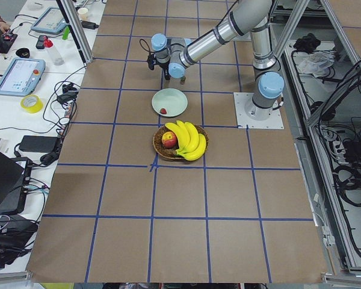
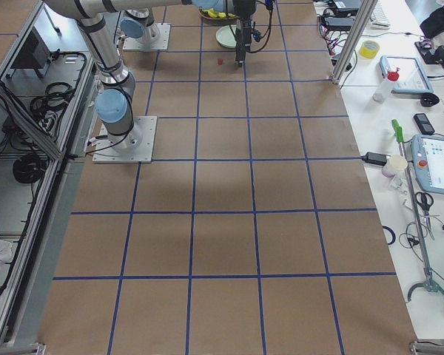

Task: Collect all strawberries into plate
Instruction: 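Move the left gripper back and grasp a second strawberry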

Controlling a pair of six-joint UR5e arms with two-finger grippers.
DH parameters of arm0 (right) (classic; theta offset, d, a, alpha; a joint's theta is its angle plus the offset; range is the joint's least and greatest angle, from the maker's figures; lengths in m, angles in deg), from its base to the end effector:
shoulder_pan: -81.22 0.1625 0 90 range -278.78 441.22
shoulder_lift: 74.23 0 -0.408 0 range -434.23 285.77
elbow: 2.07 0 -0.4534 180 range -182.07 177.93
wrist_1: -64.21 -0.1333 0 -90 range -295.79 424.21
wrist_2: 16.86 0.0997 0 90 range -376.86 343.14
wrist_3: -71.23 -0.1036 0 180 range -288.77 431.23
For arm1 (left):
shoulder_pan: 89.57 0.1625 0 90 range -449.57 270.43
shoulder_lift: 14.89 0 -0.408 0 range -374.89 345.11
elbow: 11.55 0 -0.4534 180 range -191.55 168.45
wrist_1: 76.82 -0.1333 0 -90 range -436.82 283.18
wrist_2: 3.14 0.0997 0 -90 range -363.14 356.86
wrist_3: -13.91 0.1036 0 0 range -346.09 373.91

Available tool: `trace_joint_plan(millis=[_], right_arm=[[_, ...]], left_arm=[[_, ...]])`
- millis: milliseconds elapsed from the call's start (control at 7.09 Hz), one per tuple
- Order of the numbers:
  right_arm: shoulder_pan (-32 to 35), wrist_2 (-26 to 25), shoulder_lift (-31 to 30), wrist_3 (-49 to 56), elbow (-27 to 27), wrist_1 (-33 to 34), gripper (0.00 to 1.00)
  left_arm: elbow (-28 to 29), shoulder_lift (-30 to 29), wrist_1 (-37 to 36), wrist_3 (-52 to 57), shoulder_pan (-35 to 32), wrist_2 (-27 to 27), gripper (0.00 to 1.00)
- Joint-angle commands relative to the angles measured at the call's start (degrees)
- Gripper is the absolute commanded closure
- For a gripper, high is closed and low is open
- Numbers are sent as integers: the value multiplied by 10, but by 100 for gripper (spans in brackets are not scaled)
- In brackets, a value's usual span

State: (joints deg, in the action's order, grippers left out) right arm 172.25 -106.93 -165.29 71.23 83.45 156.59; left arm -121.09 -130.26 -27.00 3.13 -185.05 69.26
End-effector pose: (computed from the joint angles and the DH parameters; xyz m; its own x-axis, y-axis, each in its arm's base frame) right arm 0.1432 -0.5543 0.5253 -0.9998 -0.0178 0.0012 -0.0178 0.9903 -0.1378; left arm -0.2199 -0.5687 0.1044 -0.9522 -0.1205 0.2806 -0.0844 0.9869 0.1374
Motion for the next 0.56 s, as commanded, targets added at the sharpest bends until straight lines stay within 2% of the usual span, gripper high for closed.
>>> trace_joint_plan(millis=[0, 423], right_arm=[[0, 1, 0, 0, 0, 0, 0], [0, 1, 0, 0, 0, 0, 0]], left_arm=[[3, 1, -2, 6, -2, -1, 100], [36, 18, 13, 0, 2, 6, 100]])
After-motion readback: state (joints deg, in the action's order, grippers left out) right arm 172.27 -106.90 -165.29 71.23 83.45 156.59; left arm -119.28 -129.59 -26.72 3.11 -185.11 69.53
